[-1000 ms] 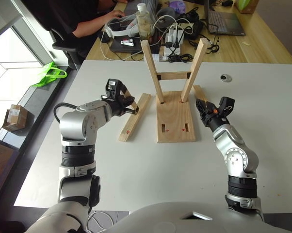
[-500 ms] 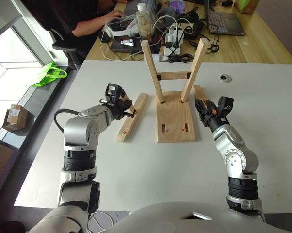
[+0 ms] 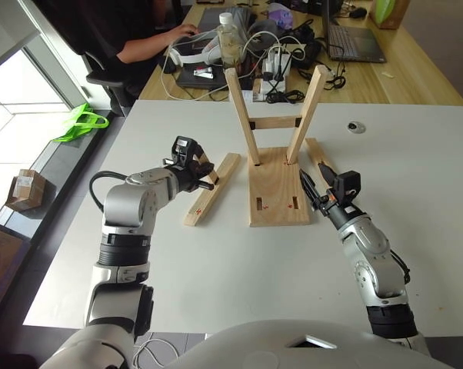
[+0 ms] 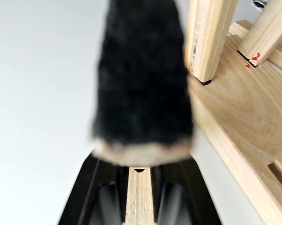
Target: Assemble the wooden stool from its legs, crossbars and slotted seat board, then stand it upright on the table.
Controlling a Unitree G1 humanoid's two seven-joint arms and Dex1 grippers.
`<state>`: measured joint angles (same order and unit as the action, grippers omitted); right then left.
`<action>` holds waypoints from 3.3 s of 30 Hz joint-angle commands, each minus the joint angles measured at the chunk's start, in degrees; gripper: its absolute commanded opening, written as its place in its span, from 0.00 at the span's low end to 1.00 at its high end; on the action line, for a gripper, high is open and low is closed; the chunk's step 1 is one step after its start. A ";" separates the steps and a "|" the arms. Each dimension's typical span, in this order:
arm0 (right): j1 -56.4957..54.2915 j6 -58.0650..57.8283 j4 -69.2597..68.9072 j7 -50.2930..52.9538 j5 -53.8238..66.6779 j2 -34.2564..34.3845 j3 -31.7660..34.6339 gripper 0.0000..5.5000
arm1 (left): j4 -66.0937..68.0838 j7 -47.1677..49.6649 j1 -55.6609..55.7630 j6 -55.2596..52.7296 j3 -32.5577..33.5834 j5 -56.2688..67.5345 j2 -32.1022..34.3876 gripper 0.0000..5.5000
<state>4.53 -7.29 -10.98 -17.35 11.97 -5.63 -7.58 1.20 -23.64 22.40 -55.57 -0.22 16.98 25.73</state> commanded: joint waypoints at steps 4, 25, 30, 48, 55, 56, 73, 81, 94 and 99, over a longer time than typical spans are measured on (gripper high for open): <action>-0.12 -0.52 0.08 0.55 0.36 0.25 1.32 0.48 | -9.55 2.28 9.02 -7.10 8.78 0.56 7.14 0.07; -0.96 -1.51 1.01 0.39 0.03 0.57 1.72 0.48 | -12.57 5.17 0.49 -5.06 6.75 0.06 1.12 0.21; -0.99 -1.74 0.81 0.28 0.28 0.36 2.04 0.48 | -24.67 3.49 7.07 -11.09 10.72 3.02 6.81 0.21; -2.73 -4.27 1.31 -1.19 1.11 -0.20 2.66 0.48 | 8.93 13.14 -3.23 17.39 5.89 -6.56 -10.26 0.21; -2.62 -4.45 1.26 -0.99 0.80 -0.07 2.55 0.48 | -9.50 15.81 6.75 16.56 15.02 3.85 -12.47 0.21; -2.66 -4.46 1.29 -0.99 0.89 -0.01 2.60 0.48 | -12.80 16.13 8.36 15.11 16.92 6.25 -11.91 0.21; -1.25 -5.16 0.10 -0.94 1.45 -0.07 3.69 0.48 | -31.92 18.20 -2.36 13.42 21.12 14.24 -13.09 0.21; -1.30 -5.67 -0.08 -0.80 1.38 0.41 3.22 0.48 | -22.52 13.14 -10.67 4.34 15.37 19.78 -10.52 0.21; -0.76 -6.18 -0.78 -0.95 1.25 0.26 3.32 0.48 | -17.35 14.19 -11.93 -1.04 18.86 15.66 -1.11 0.24; -0.61 -6.13 -1.01 -0.57 1.19 0.65 3.16 0.48 | -9.93 7.28 -12.75 -2.52 9.34 7.80 11.01 0.32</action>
<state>3.85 -12.77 -11.32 -18.20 12.69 -5.07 -4.37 -11.44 -14.77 9.52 -57.94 11.34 27.40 33.52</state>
